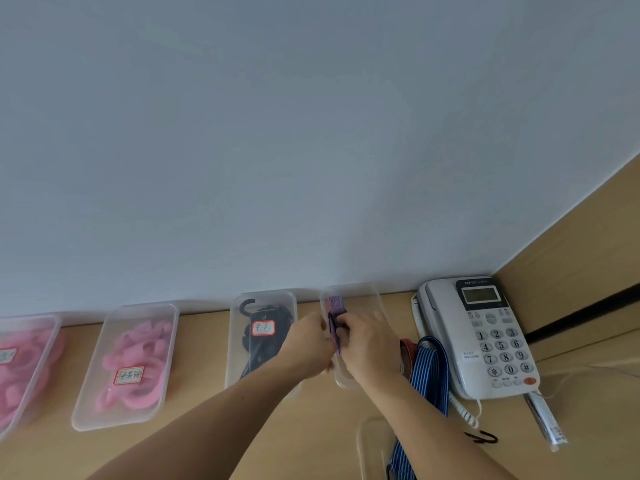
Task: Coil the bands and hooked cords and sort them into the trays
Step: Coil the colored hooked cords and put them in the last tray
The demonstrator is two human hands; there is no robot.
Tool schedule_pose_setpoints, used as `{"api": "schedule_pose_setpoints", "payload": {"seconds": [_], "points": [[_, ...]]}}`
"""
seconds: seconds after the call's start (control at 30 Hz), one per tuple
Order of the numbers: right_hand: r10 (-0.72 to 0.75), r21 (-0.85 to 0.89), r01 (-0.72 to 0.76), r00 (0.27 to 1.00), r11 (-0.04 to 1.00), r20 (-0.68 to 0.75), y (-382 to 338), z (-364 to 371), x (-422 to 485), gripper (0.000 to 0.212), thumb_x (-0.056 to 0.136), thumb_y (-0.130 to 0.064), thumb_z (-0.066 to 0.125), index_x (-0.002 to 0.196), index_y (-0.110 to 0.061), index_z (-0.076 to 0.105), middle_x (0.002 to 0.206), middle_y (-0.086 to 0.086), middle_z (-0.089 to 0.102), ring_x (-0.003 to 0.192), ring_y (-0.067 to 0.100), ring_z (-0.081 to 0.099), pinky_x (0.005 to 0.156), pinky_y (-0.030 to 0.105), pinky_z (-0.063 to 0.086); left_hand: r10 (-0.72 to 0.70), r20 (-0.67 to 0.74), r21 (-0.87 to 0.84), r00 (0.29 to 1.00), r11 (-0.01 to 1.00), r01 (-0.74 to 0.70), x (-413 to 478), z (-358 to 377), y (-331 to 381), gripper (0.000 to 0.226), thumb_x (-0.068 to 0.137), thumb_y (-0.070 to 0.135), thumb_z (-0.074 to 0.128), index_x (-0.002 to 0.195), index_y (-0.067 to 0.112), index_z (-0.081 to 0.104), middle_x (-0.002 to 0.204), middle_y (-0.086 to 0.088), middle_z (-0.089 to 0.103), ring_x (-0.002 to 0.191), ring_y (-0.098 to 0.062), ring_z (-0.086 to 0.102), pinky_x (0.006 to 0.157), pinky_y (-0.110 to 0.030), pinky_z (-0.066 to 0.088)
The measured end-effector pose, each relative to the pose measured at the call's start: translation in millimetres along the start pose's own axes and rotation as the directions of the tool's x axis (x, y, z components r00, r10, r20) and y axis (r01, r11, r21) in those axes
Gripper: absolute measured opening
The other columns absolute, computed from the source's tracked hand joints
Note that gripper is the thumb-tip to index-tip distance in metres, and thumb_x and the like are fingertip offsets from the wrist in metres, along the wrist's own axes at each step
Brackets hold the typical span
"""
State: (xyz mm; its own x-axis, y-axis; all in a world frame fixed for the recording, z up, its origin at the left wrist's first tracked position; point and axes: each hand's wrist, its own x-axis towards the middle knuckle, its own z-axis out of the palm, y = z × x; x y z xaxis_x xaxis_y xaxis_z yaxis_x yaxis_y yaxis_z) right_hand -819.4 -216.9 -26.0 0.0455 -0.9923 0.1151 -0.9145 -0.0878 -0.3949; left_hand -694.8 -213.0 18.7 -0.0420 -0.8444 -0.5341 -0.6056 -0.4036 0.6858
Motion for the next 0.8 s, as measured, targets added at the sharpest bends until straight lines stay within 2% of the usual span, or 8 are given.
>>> {"api": "schedule_pose_setpoints", "payload": {"seconds": [0.1, 0.17, 0.27, 0.4, 0.53, 0.6, 0.67, 0.8], "points": [[-0.038, -0.077, 0.038, 0.999, 0.996, 0.000, 2, 3, -3, 0.010, 0.081, -0.033, 0.069, 0.086, -0.026, 0.074, 0.083, -0.004, 0.068, 0.082, 0.022, 0.056, 0.062, 0.030, 0.041, -0.005, 0.002, -0.007, 1.000, 1.000, 0.005, -1, 1, 0, 0.015, 0.086, 0.006, 0.044, 0.082, 0.020, 0.042, 0.076, -0.017, 0.075, 0.063, -0.023, 0.071, 0.070, -0.035, 0.057], [-0.056, -0.120, 0.059, 0.998, 0.991, 0.029, 3, 5, -5, 0.017, 0.088, -0.038, 0.061, 0.090, -0.029, 0.075, 0.089, -0.004, 0.066, 0.086, 0.021, 0.053, 0.067, 0.031, 0.042, -0.006, 0.007, -0.016, 1.000, 1.000, 0.006, -2, 1, 1, 0.015, 0.086, 0.007, 0.045, 0.081, 0.020, 0.043, 0.075, -0.016, 0.074, 0.059, -0.020, 0.069, 0.063, -0.029, 0.057], [-0.061, -0.076, 0.067, 0.995, 0.995, 0.078, 4, 5, -6, 0.025, 0.091, -0.040, 0.051, 0.097, -0.031, 0.074, 0.100, -0.006, 0.062, 0.094, 0.018, 0.050, 0.074, 0.029, 0.043, -0.010, 0.019, -0.022, 1.000, 1.000, 0.011, -2, -2, 1, 0.018, 0.086, 0.004, 0.045, 0.080, 0.021, 0.042, 0.077, -0.018, 0.074, 0.056, -0.018, 0.067, 0.051, -0.020, 0.051], [-0.087, -0.015, 0.090, 0.985, 0.996, 0.150, 6, 0, -4, 0.027, 0.094, -0.034, 0.050, 0.111, -0.030, 0.070, 0.113, -0.004, 0.059, 0.106, 0.019, 0.051, 0.085, 0.031, 0.045, -0.019, 0.014, 0.014, 1.000, 1.000, 0.018, -3, -7, 2, 0.026, 0.087, 0.004, 0.045, 0.076, 0.025, 0.037, 0.081, -0.020, 0.075, 0.073, -0.027, 0.074, 0.076, -0.035, 0.059], [-0.112, 0.058, 0.105, 0.985, 0.993, 0.131, 8, -4, -7, 0.030, 0.095, -0.021, 0.052, 0.122, -0.026, 0.064, 0.116, -0.003, 0.059, 0.109, 0.018, 0.052, 0.089, 0.030, 0.046, 0.030, -0.026, 0.073, 0.999, 0.997, -0.028, -2, -10, 4, 0.012, 0.087, 0.011, 0.045, 0.090, 0.021, 0.042, 0.070, -0.010, 0.072, 0.073, -0.026, 0.074, 0.075, -0.034, 0.058], [-0.104, 0.074, 0.094, 0.985, 0.993, 0.140, 8, -7, -8, 0.034, 0.096, -0.019, 0.051, 0.128, -0.024, 0.060, 0.122, -0.003, 0.058, 0.114, 0.018, 0.050, 0.094, 0.029, 0.044, 0.070, -0.049, 0.140, 0.996, 0.988, -0.062, -1, -11, 7, 0.021, 0.089, 0.014, 0.047, 0.109, 0.012, 0.052, 0.082, -0.010, 0.072, 0.080, -0.029, 0.072, 0.080, -0.038, 0.058], [-0.097, 0.084, 0.084, 0.981, 0.993, 0.165, 10, -13, -9, 0.038, 0.097, -0.019, 0.049, 0.134, -0.024, 0.055, 0.128, -0.004, 0.056, 0.118, 0.017, 0.048, 0.098, 0.029, 0.041, 0.095, -0.090, 0.206, 0.991, 0.976, -0.075, 1, -12, 8, 0.034, 0.091, 0.017, 0.049, 0.122, 0.004, 0.053, 0.104, -0.011, 0.069, 0.094, -0.030, 0.067, 0.087, -0.041, 0.053], [-0.105, 0.130, 0.087, 0.984, 0.988, 0.142, 13, -32, -9, 0.038, 0.094, -0.018, 0.052, 0.131, -0.022, 0.056, 0.126, -0.002, 0.056, 0.118, 0.021, 0.048, 0.098, 0.032, 0.041, 0.153, -0.171, 0.349, 0.973, 0.933, -0.085, -1, -13, 13, 0.040, 0.088, 0.018, 0.049, 0.127, 0.012, 0.052, 0.128, -0.007, 0.055, 0.114, -0.029, 0.056, 0.090, -0.035, 0.045]]}}
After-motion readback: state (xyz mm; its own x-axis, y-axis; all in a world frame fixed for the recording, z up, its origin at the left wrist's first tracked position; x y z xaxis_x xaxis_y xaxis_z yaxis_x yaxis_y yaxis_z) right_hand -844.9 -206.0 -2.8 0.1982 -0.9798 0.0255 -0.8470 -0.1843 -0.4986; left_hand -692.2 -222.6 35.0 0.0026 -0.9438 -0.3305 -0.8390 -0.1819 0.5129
